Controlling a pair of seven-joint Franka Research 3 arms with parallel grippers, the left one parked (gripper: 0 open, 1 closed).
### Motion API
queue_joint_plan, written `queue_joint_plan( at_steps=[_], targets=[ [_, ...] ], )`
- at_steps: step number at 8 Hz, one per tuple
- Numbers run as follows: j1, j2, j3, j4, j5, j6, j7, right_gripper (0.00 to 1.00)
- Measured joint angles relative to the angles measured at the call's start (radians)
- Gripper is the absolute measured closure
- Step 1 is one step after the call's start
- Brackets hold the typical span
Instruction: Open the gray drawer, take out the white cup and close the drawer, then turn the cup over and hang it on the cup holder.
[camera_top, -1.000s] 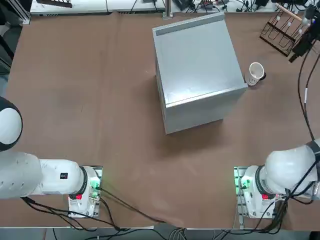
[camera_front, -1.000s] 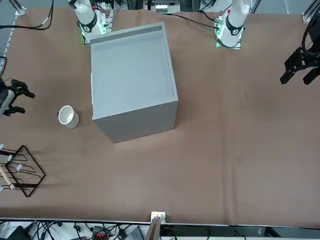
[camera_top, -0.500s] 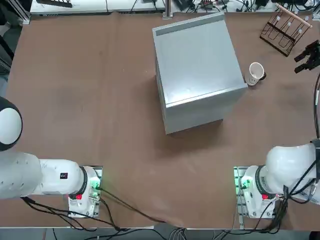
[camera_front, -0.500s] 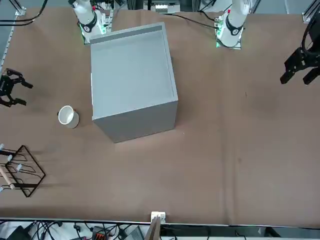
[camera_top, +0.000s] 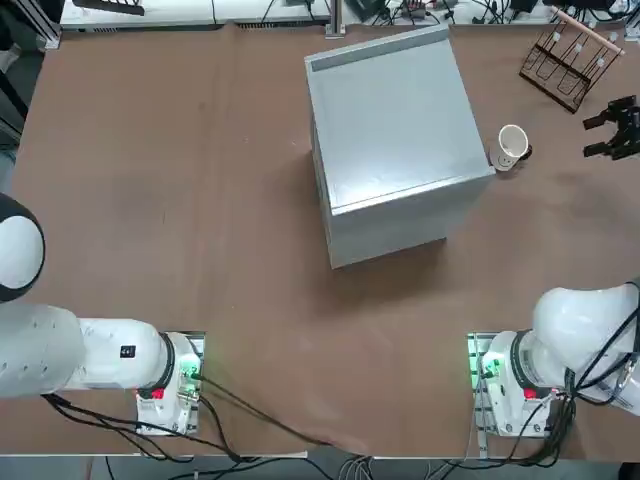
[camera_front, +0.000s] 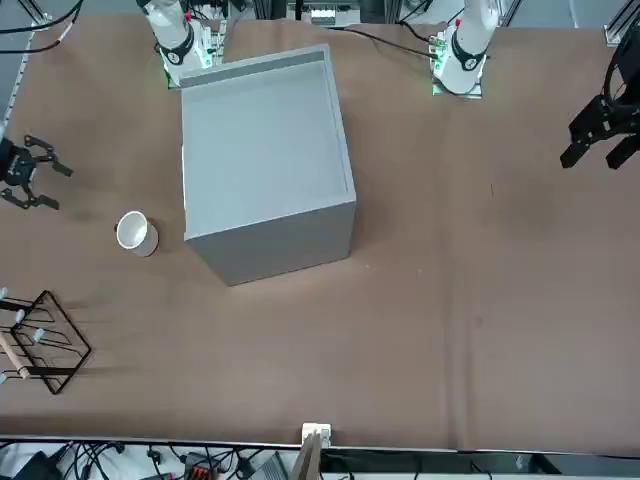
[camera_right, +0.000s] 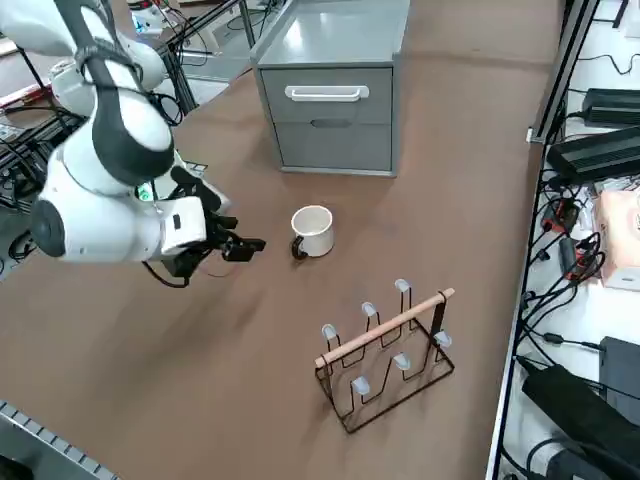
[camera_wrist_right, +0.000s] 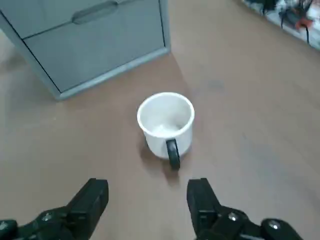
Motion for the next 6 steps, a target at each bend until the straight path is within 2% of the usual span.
queue_joint_plan(
  at_steps=[3, 5, 6],
  targets=[
    [-0.026, 0.158, 0.001, -0.036, 0.175, -0.069, -0.238, 0.04],
    [-0.033, 0.242, 0.001, -0.013, 0.314, -0.073, -0.364, 0.07],
    [-0.036, 0.277, 0.001, 0.015, 0.346, -0.082, -0.383, 0.07]
  ],
)
